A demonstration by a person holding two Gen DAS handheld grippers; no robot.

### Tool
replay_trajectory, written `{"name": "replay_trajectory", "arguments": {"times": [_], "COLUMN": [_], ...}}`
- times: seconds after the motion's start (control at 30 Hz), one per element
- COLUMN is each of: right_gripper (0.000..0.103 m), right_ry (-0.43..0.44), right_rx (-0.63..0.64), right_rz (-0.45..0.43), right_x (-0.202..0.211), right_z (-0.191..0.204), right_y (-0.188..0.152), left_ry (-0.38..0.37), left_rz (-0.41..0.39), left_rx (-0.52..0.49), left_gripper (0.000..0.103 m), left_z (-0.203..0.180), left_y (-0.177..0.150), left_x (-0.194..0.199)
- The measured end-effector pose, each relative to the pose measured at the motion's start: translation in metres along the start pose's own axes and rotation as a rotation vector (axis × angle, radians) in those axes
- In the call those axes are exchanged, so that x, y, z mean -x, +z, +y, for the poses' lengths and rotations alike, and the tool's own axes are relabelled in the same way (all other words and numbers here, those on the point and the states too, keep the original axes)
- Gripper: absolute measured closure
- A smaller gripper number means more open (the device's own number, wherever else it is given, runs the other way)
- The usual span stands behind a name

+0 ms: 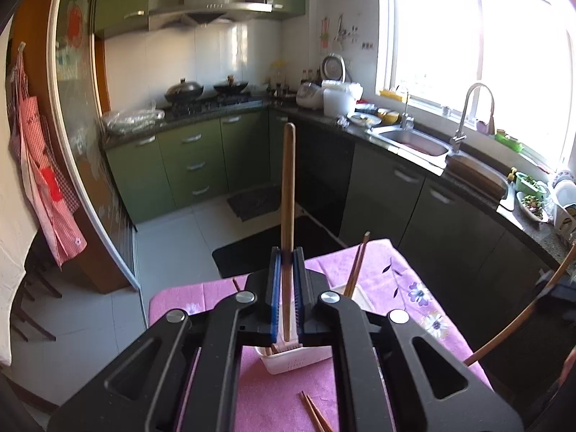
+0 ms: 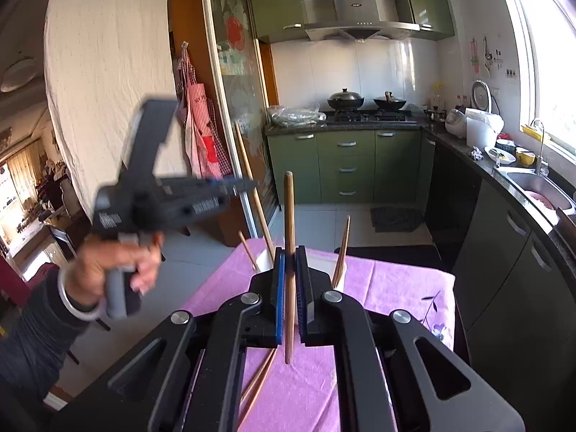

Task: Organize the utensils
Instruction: 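Carry both chopsticks over the white holder and drop them inside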

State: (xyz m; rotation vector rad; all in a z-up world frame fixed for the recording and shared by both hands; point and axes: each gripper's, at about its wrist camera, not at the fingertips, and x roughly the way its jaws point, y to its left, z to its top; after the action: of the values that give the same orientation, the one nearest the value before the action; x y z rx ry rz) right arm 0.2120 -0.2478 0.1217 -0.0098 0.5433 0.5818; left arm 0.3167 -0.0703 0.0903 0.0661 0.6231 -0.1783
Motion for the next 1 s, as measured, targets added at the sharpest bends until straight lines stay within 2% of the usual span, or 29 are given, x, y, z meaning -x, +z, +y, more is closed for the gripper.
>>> {"name": "replay_trajectory", "arguments": {"times": [0.23,0.33,0.53,0.73,1.0], "right_gripper": [0.097,0.097,0.097,0.097,0.097], "right_ry": [-0.011,-0.028,-0.079,-0.104,-0.125], "right_rx": [-0.028,-0.046,-0.050,-0.064,-0.057], "right_rz": [-0.066,-0.085,-0.079,-0.014,0.080], "right_x": [-0.010,-0.026,-0.071,-0.112,-0.157], "right_z": [-0.009,-0.015,-0.028,-0.038,-0.042], "right_y": [0.046,0.063,0.080,0.068,0.026], "left_ry": [0.022,0.041,0.014,0.012,-0.001], "left_rz": [0.112,0.105,0.110,0.114,0.111], "left_rx": [0.001,-0.015,-0.013,-0.023,-0.017], "left_gripper": [0.096,0.096,0.096,0.096,0.096], "left_z": [0.006,0.004,0.006,0.006,0.005], "left_y": [-0.026,-0.035,-0.041,-0.043,-0.045], "left_x": [-0.044,-0.048,-0.049,-0.049,-0.044]}}
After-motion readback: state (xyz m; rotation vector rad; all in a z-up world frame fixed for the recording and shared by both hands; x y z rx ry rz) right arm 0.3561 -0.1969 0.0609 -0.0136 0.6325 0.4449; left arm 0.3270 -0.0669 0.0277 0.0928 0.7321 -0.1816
